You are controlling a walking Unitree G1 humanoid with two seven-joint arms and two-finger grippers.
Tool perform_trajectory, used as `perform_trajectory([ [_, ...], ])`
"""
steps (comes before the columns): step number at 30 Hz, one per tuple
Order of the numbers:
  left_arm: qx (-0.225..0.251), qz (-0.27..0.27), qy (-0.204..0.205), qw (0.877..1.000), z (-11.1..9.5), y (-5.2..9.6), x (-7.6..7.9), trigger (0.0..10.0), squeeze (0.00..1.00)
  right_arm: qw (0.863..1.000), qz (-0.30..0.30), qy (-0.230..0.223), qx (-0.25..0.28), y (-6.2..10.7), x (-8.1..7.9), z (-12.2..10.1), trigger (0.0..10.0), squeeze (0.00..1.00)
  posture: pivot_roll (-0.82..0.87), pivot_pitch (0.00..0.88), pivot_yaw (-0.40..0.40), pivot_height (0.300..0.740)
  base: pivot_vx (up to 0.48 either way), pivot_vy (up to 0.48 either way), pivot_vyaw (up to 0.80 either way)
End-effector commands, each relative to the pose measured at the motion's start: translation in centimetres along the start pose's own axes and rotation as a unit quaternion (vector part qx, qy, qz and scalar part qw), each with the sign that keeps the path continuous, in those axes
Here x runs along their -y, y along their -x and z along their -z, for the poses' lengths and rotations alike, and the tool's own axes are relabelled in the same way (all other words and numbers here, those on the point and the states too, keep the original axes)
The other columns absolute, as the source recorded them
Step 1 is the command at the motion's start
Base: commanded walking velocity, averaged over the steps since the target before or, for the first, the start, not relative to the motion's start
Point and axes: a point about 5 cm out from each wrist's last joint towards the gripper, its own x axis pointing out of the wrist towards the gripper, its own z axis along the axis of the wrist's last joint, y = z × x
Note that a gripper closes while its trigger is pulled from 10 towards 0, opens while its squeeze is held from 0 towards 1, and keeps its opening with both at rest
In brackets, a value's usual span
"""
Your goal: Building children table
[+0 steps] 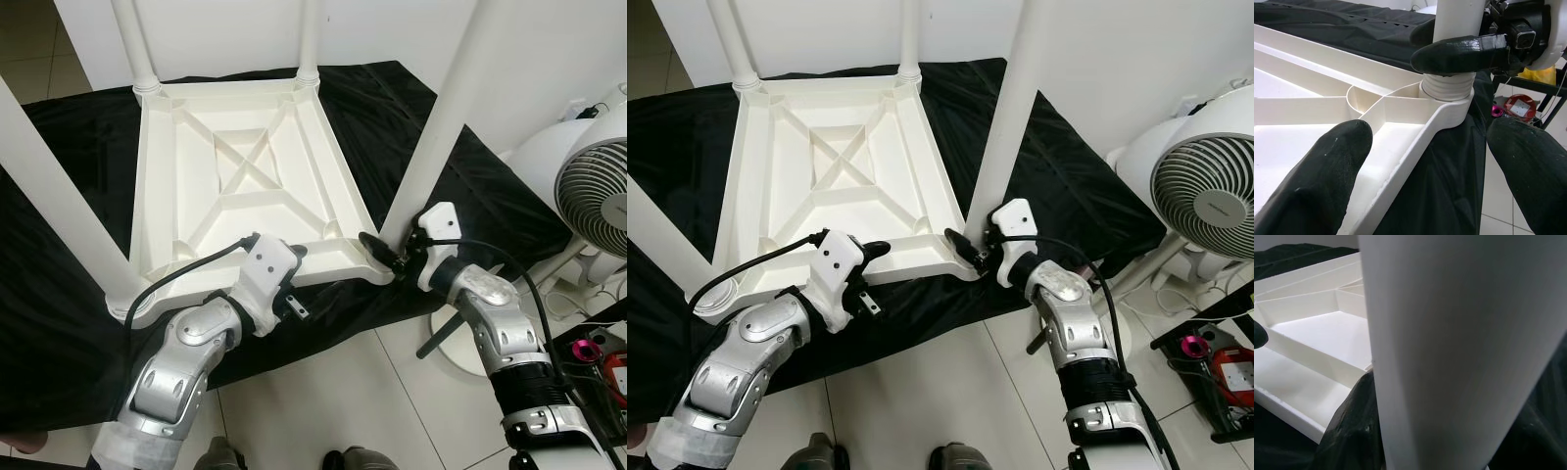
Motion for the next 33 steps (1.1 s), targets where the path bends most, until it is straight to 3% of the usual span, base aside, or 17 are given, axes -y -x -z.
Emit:
perform_trajectory([
  [1,-0.003,-0.01,-0.004,1.0,-0.1,-0.1,0.1,10.0,0.0,1.0,-0.007,0.007,-0.018,0.4,0.1,0.8,0.0,0.0,-0.07,0.072,0.0,0.74,0.0,0.0,0.0],
  [3,-0.003,-0.008,-0.003,1.0,-0.1,-0.1,0.1,10.0,0.0,1.0,-0.003,0.005,-0.017,0.5,0.2,0.9,0.0,0.0,-0.07,0.072,0.001,0.74,0.0,0.0,0.0],
  [4,-0.004,-0.008,-0.003,1.0,-0.1,-0.1,0.1,10.0,0.0,1.0,0.005,-0.001,-0.016,0.5,0.2,1.0,10.0,0.0,-0.07,0.072,0.002,0.74,0.0,0.0,0.0],
  [9,-0.006,-0.008,-0.009,1.0,0.1,-0.2,0.1,10.0,0.0,0.999,0.031,-0.009,-0.009,0.3,-0.5,1.1,10.0,0.0,-0.08,0.075,0.004,0.74,0.0,0.0,0.0],
  [12,-0.008,-0.01,-0.007,1.0,0.2,-0.2,0.1,10.0,0.0,0.995,0.096,-0.021,-0.003,0.0,-1.2,1.2,10.0,0.0,-0.08,0.075,0.004,0.74,0.0,0.0,0.0],
  [17,-0.008,-0.011,-0.006,1.0,0.2,-0.3,0.0,10.0,0.0,0.995,0.1,-0.022,-0.001,0.0,-1.2,1.2,10.0,0.0,-0.08,0.075,0.004,0.74,0.0,0.0,0.0],
  [21,-0.014,-0.026,-0.002,1.0,0.9,-0.3,-0.1,10.0,0.0,0.983,0.18,-0.034,0.017,-0.4,-2.7,0.9,10.0,0.0,-0.08,0.074,0.001,0.74,0.0,0.0,0.0],
  [29,-0.014,-0.028,-0.003,1.0,0.9,-0.3,-0.1,10.0,0.0,0.964,0.257,-0.07,0.01,-1.1,-4.5,1.1,10.0,0.0,-0.08,0.072,-0.003,0.74,0.0,0.0,0.0],
  [30,-0.014,-0.028,-0.003,1.0,0.9,-0.4,-0.1,10.0,0.0,0.96,0.267,-0.081,0.006,-1.3,-4.8,1.1,10.0,0.0,-0.08,0.072,-0.003,0.74,0.0,0.0,0.0],
  [31,-0.013,-0.03,-0.004,0.999,0.8,-0.4,-0.1,10.0,0.0,0.945,0.307,-0.116,0.007,-1.9,-5.1,0.9,10.0,0.0,-0.07,0.07,-0.009,0.74,0.0,0.0,0.0],
  [32,-0.012,-0.031,-0.005,0.999,0.8,-0.4,-0.1,10.0,0.0,0.938,0.322,-0.128,0.007,-2.1,-5.2,0.8,10.0,0.0,-0.07,0.07,-0.009,0.74,0.0,0.0,0.0],
  [33,-0.012,-0.031,-0.005,0.999,0.8,-0.4,-0.1,10.0,0.0,0.938,0.322,-0.128,0.007,-2.1,-5.2,0.8,10.0,0.0,-0.07,0.07,-0.009,0.74,0.0,0.0,0.0],
])
